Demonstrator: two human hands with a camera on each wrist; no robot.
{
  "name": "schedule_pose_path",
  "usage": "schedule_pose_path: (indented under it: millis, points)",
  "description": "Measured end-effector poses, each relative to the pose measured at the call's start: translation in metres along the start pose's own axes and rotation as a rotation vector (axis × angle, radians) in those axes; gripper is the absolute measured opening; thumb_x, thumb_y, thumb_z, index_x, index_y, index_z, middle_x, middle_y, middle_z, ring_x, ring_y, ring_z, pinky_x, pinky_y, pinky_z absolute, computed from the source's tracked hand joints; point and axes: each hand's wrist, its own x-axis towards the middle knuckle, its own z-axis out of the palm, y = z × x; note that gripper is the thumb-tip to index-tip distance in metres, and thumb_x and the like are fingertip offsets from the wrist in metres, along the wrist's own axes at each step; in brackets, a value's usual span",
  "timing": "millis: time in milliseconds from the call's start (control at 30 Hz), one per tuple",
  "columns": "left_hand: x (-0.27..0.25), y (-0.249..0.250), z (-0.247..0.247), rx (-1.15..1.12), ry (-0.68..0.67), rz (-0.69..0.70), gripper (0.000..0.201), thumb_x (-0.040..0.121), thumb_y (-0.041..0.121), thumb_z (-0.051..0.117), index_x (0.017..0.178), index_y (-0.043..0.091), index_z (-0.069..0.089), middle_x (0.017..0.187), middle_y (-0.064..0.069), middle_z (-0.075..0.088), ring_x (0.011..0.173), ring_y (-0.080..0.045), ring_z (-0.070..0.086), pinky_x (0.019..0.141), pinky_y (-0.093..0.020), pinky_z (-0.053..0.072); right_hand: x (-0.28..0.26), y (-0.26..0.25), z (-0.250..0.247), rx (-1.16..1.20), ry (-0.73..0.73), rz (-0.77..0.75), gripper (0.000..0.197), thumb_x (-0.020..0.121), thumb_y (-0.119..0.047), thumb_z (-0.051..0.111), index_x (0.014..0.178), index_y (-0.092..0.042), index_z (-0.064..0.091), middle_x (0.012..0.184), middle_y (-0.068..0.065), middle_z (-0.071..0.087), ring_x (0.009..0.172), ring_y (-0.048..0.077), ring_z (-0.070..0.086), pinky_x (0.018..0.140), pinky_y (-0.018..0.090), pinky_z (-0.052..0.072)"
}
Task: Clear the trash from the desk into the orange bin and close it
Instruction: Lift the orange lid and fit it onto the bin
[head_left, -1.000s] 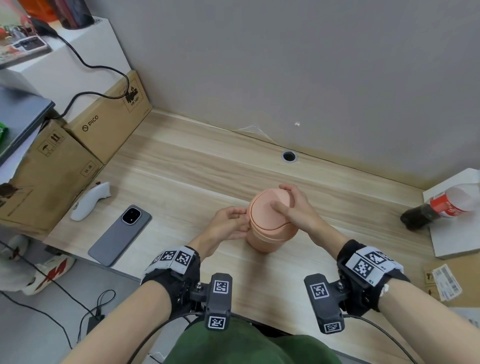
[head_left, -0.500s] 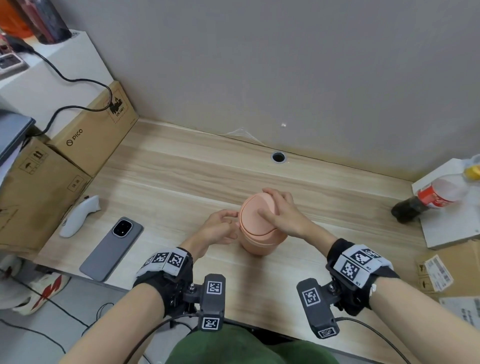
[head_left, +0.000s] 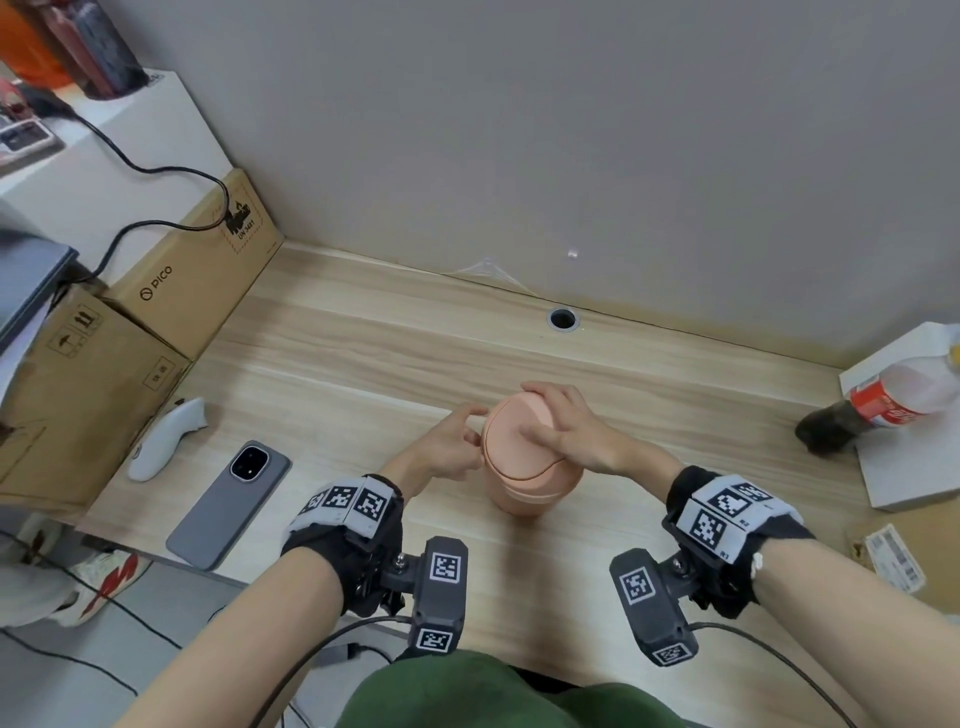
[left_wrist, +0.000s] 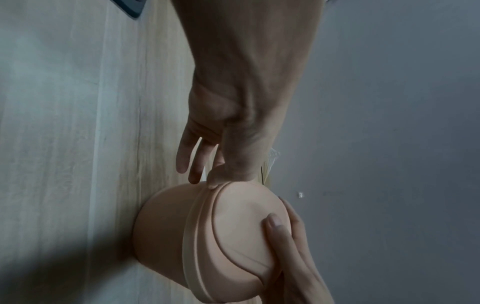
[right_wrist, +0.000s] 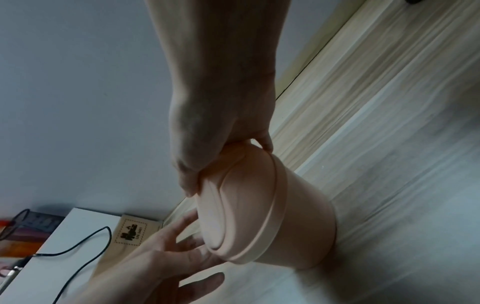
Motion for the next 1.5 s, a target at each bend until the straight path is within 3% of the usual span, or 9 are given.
schedule_pose_path:
  millis: [67,167,300,500,633,833,1100,1300,1500]
  points:
    - [-0.001,0.005,0.001,0.047,0.002,0.071,0.077,0.085,-0.011,0.052,0.150,0.021,0.028,0.107,-0.005,0.053,0.079,-0.016,0.054,0.064,-0.027,0.044,-0.002,-0.002,-0.005,-0.001,-0.040,0.007,0.068,0.090,-0.044,0.055,0.146,-0.030,0.019,0.148,0.001,0.020,0.139,0.020,0.024,0.115,0.034,0.022]
    - [-0.002,0.011,-0.002,0.164,-0.008,0.177,0.089,0.083,-0.011,0.061,0.155,0.018,0.018,0.144,-0.014,0.043,0.114,-0.026,0.054,0.082,-0.026,0.048,-0.005,-0.002,-0.012,0.014,-0.081,0.023,0.079,0.090,-0.044,0.057,0.149,-0.025,0.010,0.152,0.001,0.012,0.142,0.017,0.016,0.115,0.033,0.019]
    - [-0.001,0.018,-0.007,0.397,-0.075,0.251,0.120,0.072,-0.002,0.078,0.158,0.025,-0.002,0.161,-0.006,0.012,0.148,-0.019,0.016,0.109,-0.023,0.026,-0.015,0.014,-0.022,0.277,-0.066,0.063,0.067,0.092,-0.056,0.043,0.148,-0.035,0.013,0.156,-0.007,0.012,0.145,0.014,0.015,0.119,0.038,0.016]
    - [0.021,0.019,0.011,0.570,-0.155,0.392,0.139,0.059,0.020,0.090,0.155,0.032,-0.010,0.162,0.001,-0.006,0.150,-0.015,-0.003,0.121,-0.033,0.012,-0.039,0.052,-0.028,0.402,-0.095,0.197,0.044,0.095,-0.046,0.047,0.137,-0.036,0.038,0.138,-0.008,0.047,0.125,0.017,0.048,0.102,0.040,0.042]
    - [0.034,0.017,0.025,0.588,-0.083,0.498,0.128,0.049,0.034,0.090,0.151,0.037,0.013,0.155,0.001,0.017,0.143,-0.022,0.021,0.117,-0.046,0.028,-0.049,0.064,-0.022,0.444,-0.052,0.190,0.047,0.094,-0.022,0.053,0.136,-0.035,0.037,0.134,0.000,0.052,0.117,0.022,0.056,0.099,0.040,0.046]
    - [0.048,0.029,0.041,0.544,0.141,0.458,0.128,0.046,0.047,0.090,0.149,0.042,0.014,0.149,0.001,0.024,0.137,-0.027,0.033,0.110,-0.048,0.037,-0.048,0.066,-0.029,0.520,0.056,0.088,0.069,0.086,0.008,0.044,0.142,-0.031,0.033,0.143,0.001,0.041,0.115,0.022,0.057,0.095,0.037,0.045]
    - [0.079,0.058,0.075,0.413,0.349,0.427,0.129,0.047,0.063,0.079,0.151,0.019,0.016,0.153,-0.008,0.023,0.145,-0.026,0.021,0.119,-0.042,0.022,-0.034,0.058,-0.046,0.644,0.244,0.095,0.058,0.084,-0.019,0.065,0.136,-0.034,0.042,0.134,-0.006,0.047,0.123,0.008,0.046,0.103,0.039,0.046]
    - [0.090,0.057,0.059,0.410,0.186,0.432,0.135,0.047,0.065,0.074,0.154,0.022,0.003,0.160,-0.008,0.006,0.150,-0.022,0.004,0.122,-0.040,0.015,0.001,0.050,-0.051,0.243,0.426,0.176,0.052,0.081,-0.037,0.068,0.126,-0.019,0.052,0.113,-0.006,0.061,0.107,0.017,0.058,0.092,0.034,0.048]
    - [0.109,0.055,0.029,0.378,0.128,0.496,0.130,0.060,0.035,0.091,0.156,0.026,0.003,0.161,-0.004,0.008,0.149,-0.018,0.013,0.114,-0.028,0.022,0.028,0.056,-0.063,0.099,0.426,0.140,0.034,0.079,-0.042,0.066,0.104,-0.019,0.065,0.097,0.001,0.072,0.094,0.021,0.065,0.085,0.039,0.052]
